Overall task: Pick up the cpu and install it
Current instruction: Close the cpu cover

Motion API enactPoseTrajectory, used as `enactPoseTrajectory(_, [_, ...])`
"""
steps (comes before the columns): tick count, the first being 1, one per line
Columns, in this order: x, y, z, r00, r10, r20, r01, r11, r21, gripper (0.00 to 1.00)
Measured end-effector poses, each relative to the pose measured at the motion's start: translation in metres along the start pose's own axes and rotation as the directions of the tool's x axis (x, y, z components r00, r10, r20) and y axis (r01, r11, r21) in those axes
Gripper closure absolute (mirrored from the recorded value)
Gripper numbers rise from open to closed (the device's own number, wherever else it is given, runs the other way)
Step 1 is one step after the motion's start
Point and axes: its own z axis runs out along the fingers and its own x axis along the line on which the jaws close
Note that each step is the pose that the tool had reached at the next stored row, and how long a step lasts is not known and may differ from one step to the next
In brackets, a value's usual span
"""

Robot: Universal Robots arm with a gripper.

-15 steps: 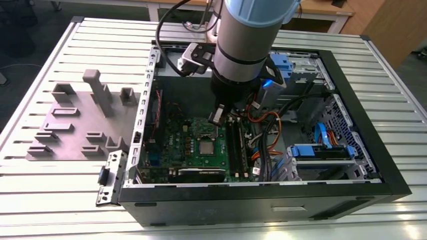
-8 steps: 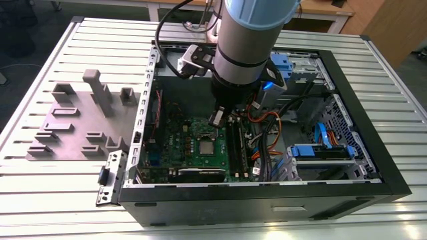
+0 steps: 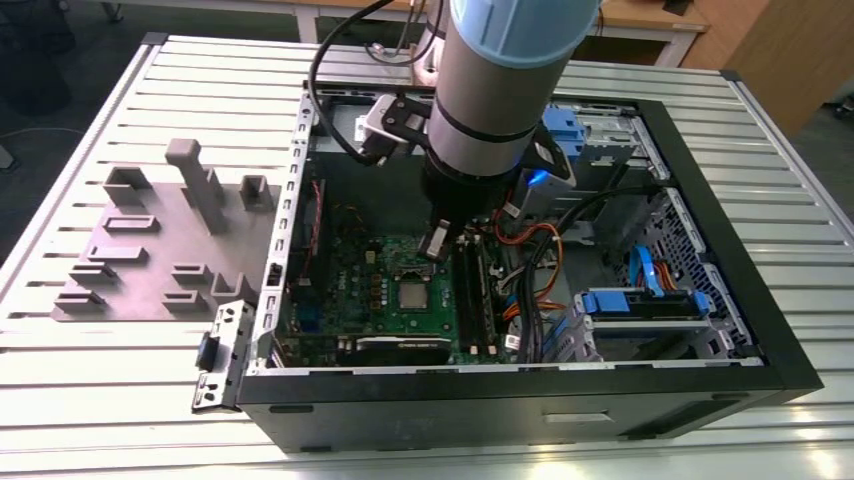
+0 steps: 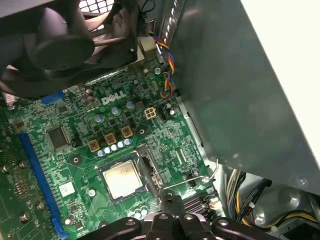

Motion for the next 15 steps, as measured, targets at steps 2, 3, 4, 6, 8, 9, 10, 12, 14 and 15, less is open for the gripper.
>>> enactPoseTrajectory(2, [0.0016,-0.0007,-0.0002,1.0,0.0,0.0,0.0,1.0,0.0,0.89])
enactPoseTrajectory(3, [0.0023,-0.001,-0.0003,1.0,0.0,0.0001,0.0,1.0,0.0,0.89])
enactPoseTrajectory(4, [0.0028,-0.0012,-0.0004,1.0,0.0,0.0,0.0,1.0,0.0,0.89])
enactPoseTrajectory(6, [0.0037,-0.0017,-0.0005,1.0,0.0,0.0001,0.0,1.0,0.0,0.89])
enactPoseTrajectory(8, [0.0044,-0.002,-0.0006,1.0,0.0,0.0001,0.0,1.0,0.0,0.89])
enactPoseTrajectory(9, [0.0049,-0.0022,-0.0007,1.0,0.0,0.0001,0.0,1.0,0.0,0.89])
enactPoseTrajectory(10, [0.0054,-0.0025,-0.0007,1.0,0.0,0.0001,0.0,1.0,0.0,0.89])
enactPoseTrajectory(12, [0.0072,-0.0031,-0.001,1.0,0.0,0.0,0.0,1.0,0.0,0.89])
enactPoseTrajectory(14, [0.0089,-0.0011,-0.0009,1.0,0.0,-0.0005,0.0,1.0,0.0003,0.89])
enactPoseTrajectory(15, [0.0102,0.0012,-0.0008,1.0,0.0,-0.001,0.0,1.0,0.0006,0.89])
